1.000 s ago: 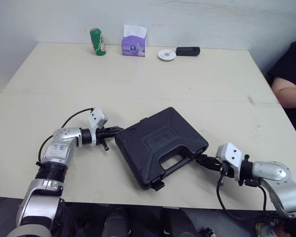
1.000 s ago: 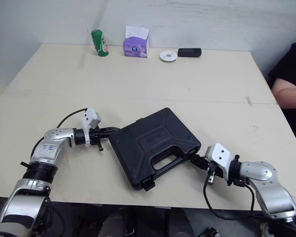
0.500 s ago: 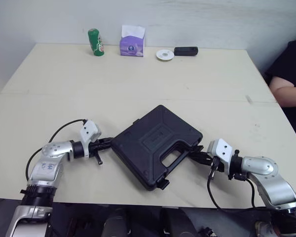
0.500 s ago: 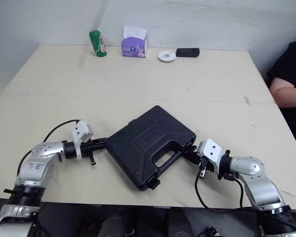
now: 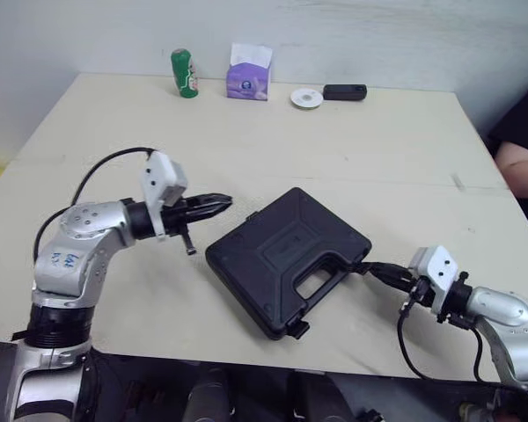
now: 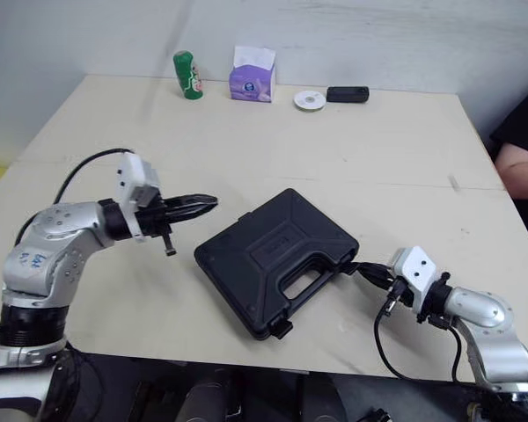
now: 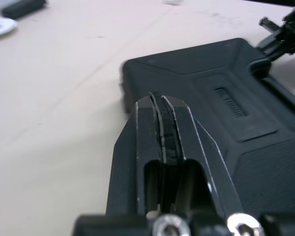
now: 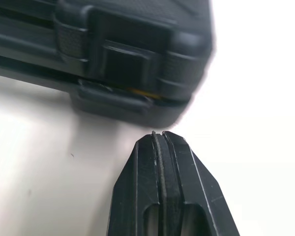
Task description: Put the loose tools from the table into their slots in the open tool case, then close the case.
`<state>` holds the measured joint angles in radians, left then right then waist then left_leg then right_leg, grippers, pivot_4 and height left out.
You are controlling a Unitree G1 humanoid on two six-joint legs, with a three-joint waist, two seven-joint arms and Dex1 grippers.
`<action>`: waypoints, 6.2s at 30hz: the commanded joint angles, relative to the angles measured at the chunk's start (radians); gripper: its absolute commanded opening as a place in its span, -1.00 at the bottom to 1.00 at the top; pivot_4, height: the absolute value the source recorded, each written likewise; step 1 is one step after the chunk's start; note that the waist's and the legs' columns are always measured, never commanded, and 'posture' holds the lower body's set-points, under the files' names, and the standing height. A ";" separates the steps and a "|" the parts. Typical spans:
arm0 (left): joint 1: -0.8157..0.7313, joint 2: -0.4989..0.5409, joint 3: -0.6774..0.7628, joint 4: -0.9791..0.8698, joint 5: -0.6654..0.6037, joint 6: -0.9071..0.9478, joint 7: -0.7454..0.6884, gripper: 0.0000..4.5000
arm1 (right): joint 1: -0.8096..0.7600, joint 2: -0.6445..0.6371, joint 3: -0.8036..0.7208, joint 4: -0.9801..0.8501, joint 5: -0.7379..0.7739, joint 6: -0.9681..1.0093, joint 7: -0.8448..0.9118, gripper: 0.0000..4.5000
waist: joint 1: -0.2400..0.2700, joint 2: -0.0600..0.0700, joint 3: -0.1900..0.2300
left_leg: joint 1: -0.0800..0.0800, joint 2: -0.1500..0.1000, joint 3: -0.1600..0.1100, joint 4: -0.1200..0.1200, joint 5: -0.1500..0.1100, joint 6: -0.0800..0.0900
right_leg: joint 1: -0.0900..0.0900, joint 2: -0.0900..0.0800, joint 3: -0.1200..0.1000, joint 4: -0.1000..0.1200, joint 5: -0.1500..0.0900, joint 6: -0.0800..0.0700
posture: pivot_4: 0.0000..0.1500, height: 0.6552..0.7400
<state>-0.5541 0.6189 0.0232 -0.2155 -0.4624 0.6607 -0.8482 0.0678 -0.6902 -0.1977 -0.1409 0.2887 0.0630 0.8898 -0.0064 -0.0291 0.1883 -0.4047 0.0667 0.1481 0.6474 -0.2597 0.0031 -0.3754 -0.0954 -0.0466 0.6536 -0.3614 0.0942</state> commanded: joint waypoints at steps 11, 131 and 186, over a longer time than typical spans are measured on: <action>-0.417 -0.287 -0.389 0.320 0.178 -0.066 -0.072 -0.98 | 0.150 0.060 -0.096 -0.185 0.108 0.026 -0.072 -1.00 | 0.004 0.001 0.000 | 0.000 -0.002 0.002 0.002 0.001 0.001 | 0.000 0.006 0.000 0.000 -0.001 0.001 | 1.00 1.00; -0.178 -0.388 -0.627 0.499 0.542 -0.111 -0.056 -0.98 | -0.082 0.008 0.097 -0.046 0.062 0.038 0.086 -1.00 | -0.024 -0.002 -0.031 | 0.030 0.001 -0.013 -0.026 -0.013 -0.001 | 0.039 -0.001 -0.002 -0.035 -0.008 -0.019 | 1.00 1.00; 0.399 0.110 -0.491 -0.320 0.371 -0.107 -0.005 -0.98 | 0.182 -0.034 0.284 -0.345 0.128 0.098 0.210 -1.00 | 0.005 0.017 -0.016 | 0.009 -0.001 -0.020 -0.021 -0.005 0.004 | 0.021 0.000 -0.005 -0.034 0.002 -0.011 | 1.00 1.00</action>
<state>-0.2180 0.6884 -0.4103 -0.6451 -0.1585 0.4572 -0.8568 0.2513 -0.7317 0.0709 -0.4401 0.4169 0.1582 1.1001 -0.0014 -0.0122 0.1724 -0.3929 0.0654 0.1285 0.6255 -0.2645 0.0070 -0.3519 -0.0956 -0.0513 0.6187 -0.3599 0.0826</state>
